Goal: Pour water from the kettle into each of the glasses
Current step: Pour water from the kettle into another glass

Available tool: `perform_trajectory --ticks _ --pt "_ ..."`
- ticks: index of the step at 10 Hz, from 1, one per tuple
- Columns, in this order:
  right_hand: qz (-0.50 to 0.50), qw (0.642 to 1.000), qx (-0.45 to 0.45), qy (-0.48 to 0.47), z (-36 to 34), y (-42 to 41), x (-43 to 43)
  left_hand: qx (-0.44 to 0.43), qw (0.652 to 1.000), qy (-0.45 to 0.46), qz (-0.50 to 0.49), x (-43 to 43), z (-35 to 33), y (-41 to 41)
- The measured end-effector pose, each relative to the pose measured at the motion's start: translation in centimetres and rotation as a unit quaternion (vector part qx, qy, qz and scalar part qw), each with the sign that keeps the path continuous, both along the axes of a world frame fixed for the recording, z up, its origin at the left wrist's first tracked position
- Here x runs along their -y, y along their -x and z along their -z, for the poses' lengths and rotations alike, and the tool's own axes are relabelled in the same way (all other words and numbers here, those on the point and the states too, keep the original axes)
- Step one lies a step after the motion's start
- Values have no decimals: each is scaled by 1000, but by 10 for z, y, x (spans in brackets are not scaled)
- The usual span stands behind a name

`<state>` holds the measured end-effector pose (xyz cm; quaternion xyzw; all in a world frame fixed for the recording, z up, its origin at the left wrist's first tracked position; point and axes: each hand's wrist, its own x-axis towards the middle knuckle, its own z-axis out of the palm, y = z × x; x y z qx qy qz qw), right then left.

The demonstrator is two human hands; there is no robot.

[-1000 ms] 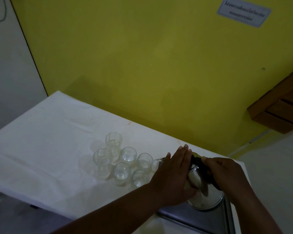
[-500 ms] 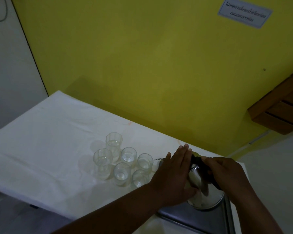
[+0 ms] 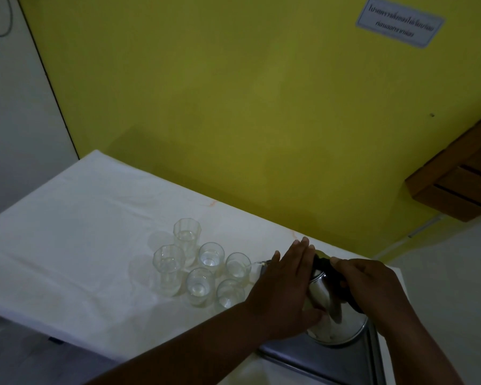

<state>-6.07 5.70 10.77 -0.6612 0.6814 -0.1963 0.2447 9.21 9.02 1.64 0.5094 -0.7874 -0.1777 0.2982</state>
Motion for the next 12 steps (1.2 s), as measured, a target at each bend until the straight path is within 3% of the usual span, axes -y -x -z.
perform_trajectory --ticks 12 --pt "-14 1000 0 9 2 1 2 3 1000 -13 0 -1 -5 -2"
